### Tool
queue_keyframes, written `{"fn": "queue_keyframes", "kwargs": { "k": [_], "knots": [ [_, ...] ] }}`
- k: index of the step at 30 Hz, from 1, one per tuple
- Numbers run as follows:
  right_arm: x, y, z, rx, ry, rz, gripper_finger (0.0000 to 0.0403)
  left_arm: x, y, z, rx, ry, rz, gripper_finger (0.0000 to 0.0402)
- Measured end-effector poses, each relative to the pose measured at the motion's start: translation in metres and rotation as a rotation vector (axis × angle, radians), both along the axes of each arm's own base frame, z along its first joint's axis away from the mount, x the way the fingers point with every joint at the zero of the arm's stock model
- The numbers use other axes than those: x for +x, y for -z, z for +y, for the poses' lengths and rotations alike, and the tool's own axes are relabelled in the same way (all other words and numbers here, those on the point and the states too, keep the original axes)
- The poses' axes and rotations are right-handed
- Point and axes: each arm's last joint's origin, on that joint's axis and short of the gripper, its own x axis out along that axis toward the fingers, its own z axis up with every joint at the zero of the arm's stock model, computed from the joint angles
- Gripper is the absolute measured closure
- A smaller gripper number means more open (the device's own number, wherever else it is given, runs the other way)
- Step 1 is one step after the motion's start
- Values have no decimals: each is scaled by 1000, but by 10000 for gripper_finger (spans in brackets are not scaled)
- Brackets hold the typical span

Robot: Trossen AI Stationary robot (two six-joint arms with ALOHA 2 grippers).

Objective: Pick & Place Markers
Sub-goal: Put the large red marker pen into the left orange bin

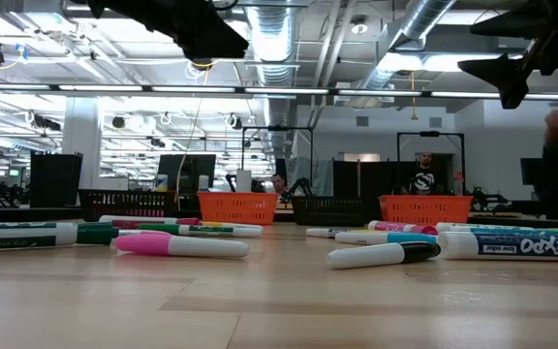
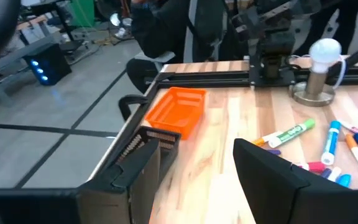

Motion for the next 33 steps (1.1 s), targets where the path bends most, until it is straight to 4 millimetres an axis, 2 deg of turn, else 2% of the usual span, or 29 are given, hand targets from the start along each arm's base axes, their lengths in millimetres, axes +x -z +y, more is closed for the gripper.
{"fn": "queue_keyframes", "kwargs": {
  "k": [13, 20, 25, 33],
  "knots": [
    [0, 0, 0, 0, 0, 0, 148, 22, 22, -22, -19, 92, 92, 197],
    [0, 0, 0, 0, 0, 0, 148, 23, 22, -34, -90, 112, 80, 197],
    [0, 0, 0, 0, 0, 0, 148, 23, 23, -50, -113, 160, 85, 197],
    [0, 0, 0, 0, 1, 0, 148, 21, 24, -74, -199, 125, 73, 197]
  ]
}}
